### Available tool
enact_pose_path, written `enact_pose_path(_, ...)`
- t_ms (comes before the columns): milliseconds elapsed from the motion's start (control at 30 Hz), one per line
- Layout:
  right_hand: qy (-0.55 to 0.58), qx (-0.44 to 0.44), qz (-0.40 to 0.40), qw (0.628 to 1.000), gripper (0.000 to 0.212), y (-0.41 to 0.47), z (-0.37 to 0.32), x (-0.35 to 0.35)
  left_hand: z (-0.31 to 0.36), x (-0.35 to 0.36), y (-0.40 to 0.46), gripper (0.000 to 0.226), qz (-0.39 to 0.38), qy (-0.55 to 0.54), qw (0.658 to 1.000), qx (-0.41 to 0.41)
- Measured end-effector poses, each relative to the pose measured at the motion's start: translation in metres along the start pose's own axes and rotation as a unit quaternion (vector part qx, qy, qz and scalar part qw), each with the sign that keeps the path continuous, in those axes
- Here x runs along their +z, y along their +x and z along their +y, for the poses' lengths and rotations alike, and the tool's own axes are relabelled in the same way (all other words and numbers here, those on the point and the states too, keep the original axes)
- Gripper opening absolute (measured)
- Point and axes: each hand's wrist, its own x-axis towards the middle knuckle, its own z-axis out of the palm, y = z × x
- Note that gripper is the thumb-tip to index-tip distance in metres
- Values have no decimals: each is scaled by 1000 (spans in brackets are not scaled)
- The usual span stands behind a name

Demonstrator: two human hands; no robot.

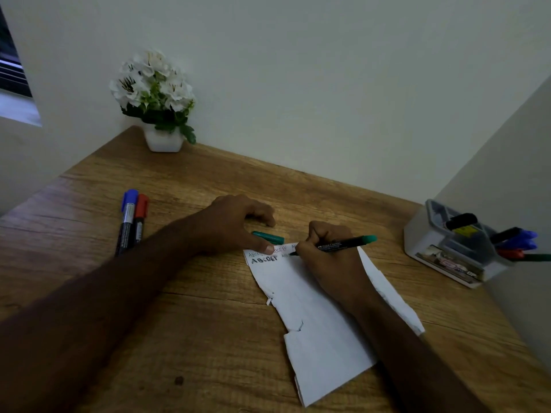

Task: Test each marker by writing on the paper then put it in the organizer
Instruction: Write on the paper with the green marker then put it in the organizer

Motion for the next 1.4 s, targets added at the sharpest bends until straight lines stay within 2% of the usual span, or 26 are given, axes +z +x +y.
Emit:
enact_pose_path(267, -2, -6, 4, 1000, 30, 1, 2, 0, -2, 0, 1, 53, 0, -3, 1000, -3)
enact_pose_path(533, 2, -13, 1, 1000, 25, -1, 2, -2, 1, -1, 1, 54, -2, 5, 1000, 0)
enact_pose_path(767, -1, 0, 27, 1000, 38, 0, 5, -2, 0, 0, 1, 55, -1, 8, 1000, -5)
enact_pose_path(1067, 18, 9, 14, 1000, 27, -1, 4, -2, 0, 0, 0, 56, -1, 0, 1000, -7)
enact_pose_path(1267, -2, 12, 15, 1000, 40, 1, 6, -2, 1, 0, 0, 57, -3, 0, 1000, -15)
enact_pose_path(1400, -8, 16, 26, 1000, 30, 0, 5, -2, 2, 0, 0, 56, -1, -3, 1000, -16)
